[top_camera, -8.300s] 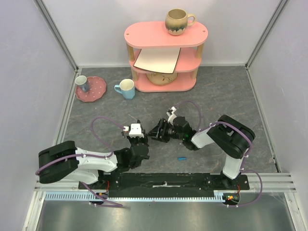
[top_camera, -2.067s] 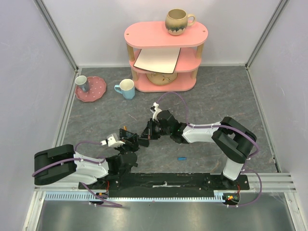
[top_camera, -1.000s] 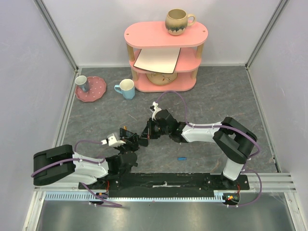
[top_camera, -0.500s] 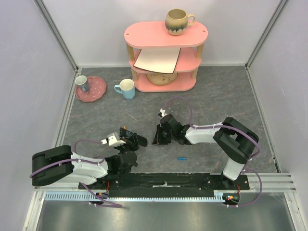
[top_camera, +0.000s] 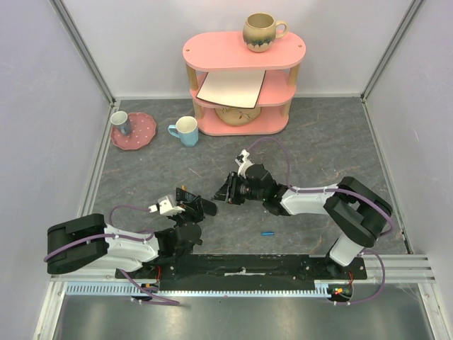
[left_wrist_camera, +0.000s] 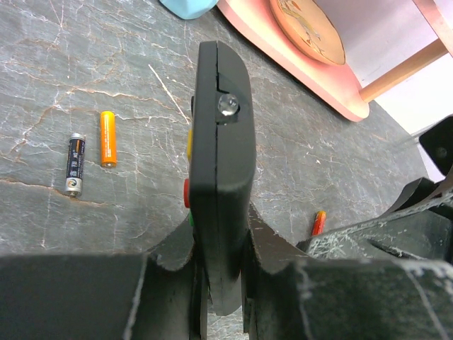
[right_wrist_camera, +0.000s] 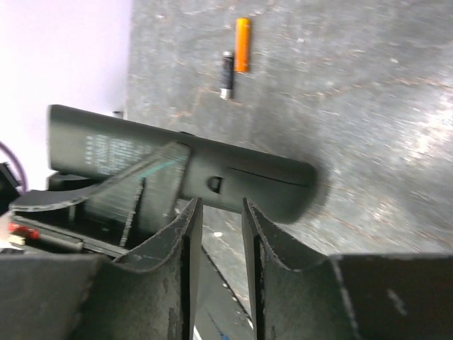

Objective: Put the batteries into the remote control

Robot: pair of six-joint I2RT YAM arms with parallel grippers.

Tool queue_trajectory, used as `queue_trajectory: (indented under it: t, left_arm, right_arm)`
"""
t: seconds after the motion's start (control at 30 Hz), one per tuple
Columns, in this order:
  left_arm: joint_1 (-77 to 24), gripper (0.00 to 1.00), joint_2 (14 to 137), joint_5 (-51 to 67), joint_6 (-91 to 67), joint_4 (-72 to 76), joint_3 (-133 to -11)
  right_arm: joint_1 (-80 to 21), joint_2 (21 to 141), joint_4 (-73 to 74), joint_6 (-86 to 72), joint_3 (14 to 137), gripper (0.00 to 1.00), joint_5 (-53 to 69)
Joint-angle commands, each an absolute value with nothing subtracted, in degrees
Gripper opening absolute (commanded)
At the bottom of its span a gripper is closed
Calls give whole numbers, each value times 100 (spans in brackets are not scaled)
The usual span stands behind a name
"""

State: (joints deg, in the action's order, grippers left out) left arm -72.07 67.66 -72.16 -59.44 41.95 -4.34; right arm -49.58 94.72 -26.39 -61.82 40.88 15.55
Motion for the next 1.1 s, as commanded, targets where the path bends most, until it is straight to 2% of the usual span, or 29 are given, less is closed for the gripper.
queue_trajectory:
  t: [0.0,0.23,1.07]
  left_arm:
    - [-7225,2,6715,-7532,-5704,3999,-492]
    - [-7225,2,6733,-7515,-5704,3999,-518]
    - [-7225,2,6645,-7515,-5643,3955,-519]
  right_arm:
    - [-4948,9720,-3621,-6618,4271,31,1986]
    - [-5027,10002,-3480,-6548,4649,21,2145]
    - [-5142,10520,-3243,-6495,4896,7,2153]
